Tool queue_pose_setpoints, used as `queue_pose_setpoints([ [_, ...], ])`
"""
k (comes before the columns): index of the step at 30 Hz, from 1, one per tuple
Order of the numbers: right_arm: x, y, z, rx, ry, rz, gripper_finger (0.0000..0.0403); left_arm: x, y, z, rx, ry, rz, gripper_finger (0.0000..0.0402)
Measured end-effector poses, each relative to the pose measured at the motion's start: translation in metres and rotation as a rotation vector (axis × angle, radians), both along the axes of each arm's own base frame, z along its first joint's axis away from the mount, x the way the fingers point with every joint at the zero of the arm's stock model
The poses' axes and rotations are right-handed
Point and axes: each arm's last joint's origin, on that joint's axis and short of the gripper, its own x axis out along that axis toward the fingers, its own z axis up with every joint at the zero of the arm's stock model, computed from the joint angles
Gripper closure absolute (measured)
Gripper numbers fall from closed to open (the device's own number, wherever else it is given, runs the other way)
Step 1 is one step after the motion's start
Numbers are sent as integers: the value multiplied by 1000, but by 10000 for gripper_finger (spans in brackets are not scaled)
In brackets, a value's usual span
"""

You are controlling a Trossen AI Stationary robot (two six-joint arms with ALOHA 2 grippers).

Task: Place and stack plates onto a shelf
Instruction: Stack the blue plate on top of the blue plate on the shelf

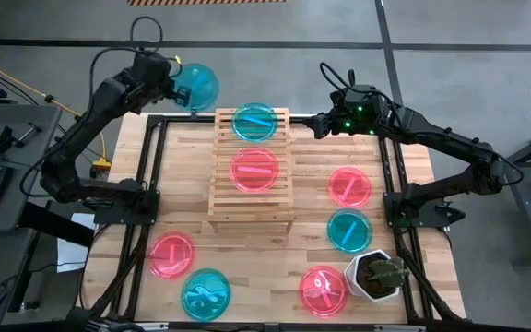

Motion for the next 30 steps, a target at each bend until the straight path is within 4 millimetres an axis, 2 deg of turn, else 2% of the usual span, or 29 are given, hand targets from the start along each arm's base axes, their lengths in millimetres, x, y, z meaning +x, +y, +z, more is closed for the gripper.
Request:
queue_pose_setpoints([
  [4, 0, 0, 0, -4, 2, 2, 198, 17, -6, 10, 19, -174, -77, 401],
  [13, 0, 0, 0, -14, 5, 7, 199, 84, -28, -2, -53, -327, -261, 401],
  [18, 0, 0, 0, -14, 6, 8, 198, 115, -29, -9, -51, -407, -297, 401],
  [22, 0, 0, 0, -29, 13, 17, 198, 125, -26, -17, -102, -376, -305, 401],
  [30, 0, 0, 0, -35, 15, 19, 198, 133, -21, -34, -182, -307, -272, 401],
])
